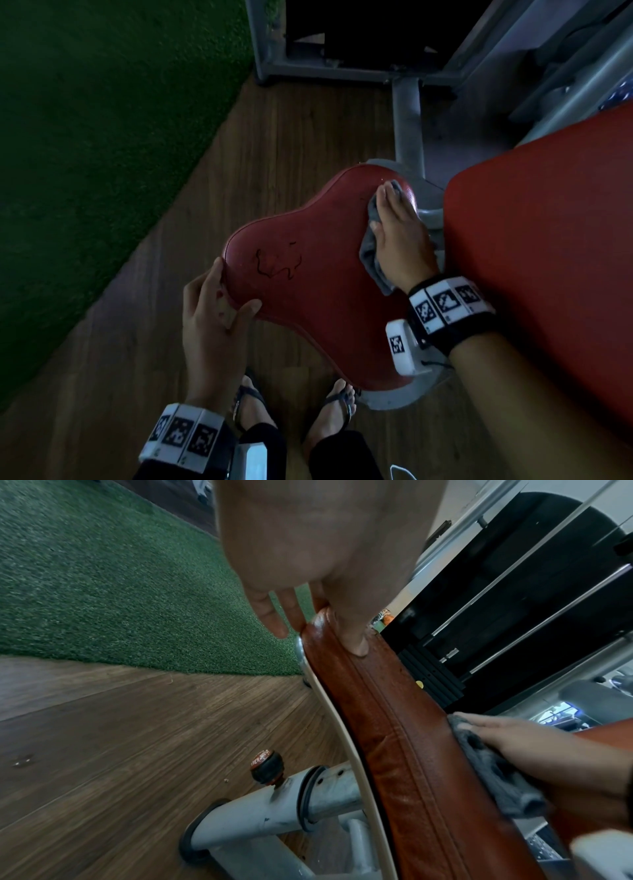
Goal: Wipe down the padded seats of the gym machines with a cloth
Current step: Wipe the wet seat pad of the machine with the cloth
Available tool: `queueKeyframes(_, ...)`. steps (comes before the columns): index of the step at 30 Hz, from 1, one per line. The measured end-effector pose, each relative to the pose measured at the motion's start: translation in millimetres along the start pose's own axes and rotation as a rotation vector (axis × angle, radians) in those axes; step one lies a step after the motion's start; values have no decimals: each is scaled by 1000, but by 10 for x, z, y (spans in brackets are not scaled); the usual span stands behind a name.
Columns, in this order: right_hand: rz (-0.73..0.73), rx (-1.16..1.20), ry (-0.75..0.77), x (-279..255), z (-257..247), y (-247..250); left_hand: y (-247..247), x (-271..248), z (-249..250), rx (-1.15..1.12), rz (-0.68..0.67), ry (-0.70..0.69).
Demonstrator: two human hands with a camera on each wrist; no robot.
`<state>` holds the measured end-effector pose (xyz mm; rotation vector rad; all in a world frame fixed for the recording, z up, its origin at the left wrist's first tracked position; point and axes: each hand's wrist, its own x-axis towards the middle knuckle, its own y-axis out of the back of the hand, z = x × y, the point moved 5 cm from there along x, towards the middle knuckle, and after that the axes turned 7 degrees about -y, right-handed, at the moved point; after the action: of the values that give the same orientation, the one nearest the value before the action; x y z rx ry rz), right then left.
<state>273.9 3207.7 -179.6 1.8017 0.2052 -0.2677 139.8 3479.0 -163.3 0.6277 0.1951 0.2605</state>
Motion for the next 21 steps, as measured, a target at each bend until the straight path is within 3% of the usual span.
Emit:
queueKeyframes(8, -10, 71, 39, -381, -164, -125, -15, -30, 22, -16, -1, 2)
queueKeyframes(17, -36, 15, 22, 37, -372, -62, -26, -34, -46, -30, -15, -1)
queueKeyframes(21, -40, 8, 236, -258, -548, -144, -22, -32, -40, -25, -7, -3)
